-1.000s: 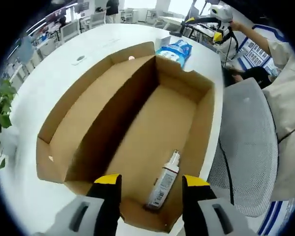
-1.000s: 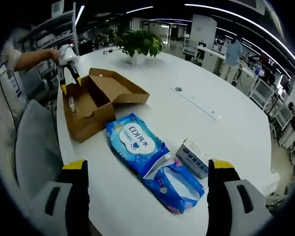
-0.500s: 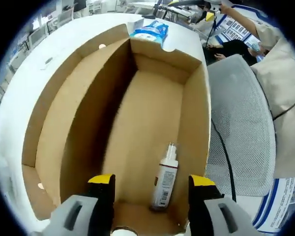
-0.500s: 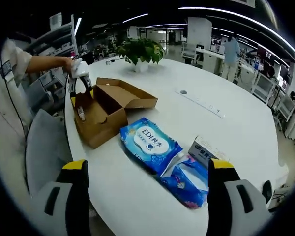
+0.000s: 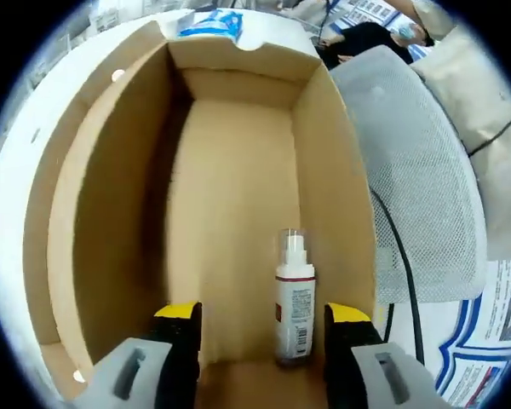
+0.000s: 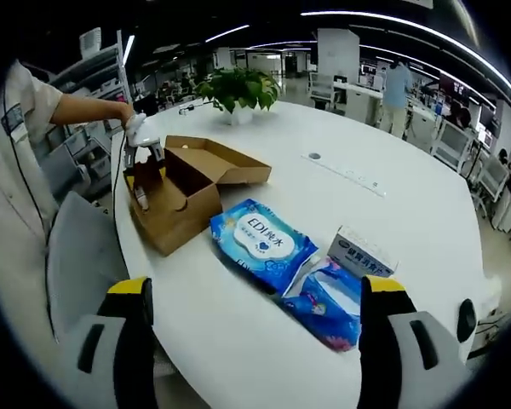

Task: Operate the shoe box by opening the lid, removing the specified soft item, and placing it in the target area until the item is outside and the box remains undamaged.

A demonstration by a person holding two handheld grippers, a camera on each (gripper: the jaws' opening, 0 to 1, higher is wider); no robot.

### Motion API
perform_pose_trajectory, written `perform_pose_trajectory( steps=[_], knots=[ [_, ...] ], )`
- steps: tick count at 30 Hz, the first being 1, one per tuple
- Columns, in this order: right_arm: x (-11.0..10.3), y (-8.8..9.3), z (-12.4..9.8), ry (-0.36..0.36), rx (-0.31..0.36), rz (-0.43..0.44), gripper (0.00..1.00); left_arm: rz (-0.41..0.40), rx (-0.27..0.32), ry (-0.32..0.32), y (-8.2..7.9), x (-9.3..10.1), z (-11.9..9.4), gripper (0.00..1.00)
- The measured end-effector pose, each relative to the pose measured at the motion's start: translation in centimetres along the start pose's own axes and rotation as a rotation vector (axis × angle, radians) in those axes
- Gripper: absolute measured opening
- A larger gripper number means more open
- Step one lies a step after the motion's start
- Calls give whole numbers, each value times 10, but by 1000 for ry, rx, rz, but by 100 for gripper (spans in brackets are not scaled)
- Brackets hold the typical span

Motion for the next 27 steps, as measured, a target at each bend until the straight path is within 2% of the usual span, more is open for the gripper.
perform_pose_trajectory(
  steps=[4,13,16,18,21,27],
  knots=[
    [2,0,-1,8,2,5,96,29,-5,-10,1,-1,6,56],
    [4,1,1,16,5,9,96,68,32,-50,1,0,14,53],
    [2,0,1,14,9,3,96,69,42,-49,2,2,14,47],
    [1,-1,2,13,12,2,96,84,43,-54,2,4,14,37],
    [-1,-1,2,11,14,2,96,102,45,-89,3,3,15,28],
    [-4,1,3,2,8,-2,96,98,65,-104,-1,7,20,22]
  ],
)
Point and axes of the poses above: the point that each gripper's makers call its tool centre point, and the gripper's own axes: z roughly forward along the fingers, x roughly to its right, y roughly out of its underside, the point moved 6 cm from there along -z, roughly backward along the fingers, and after that the axes turned 15 degrees about x, right-handed, at the moved point
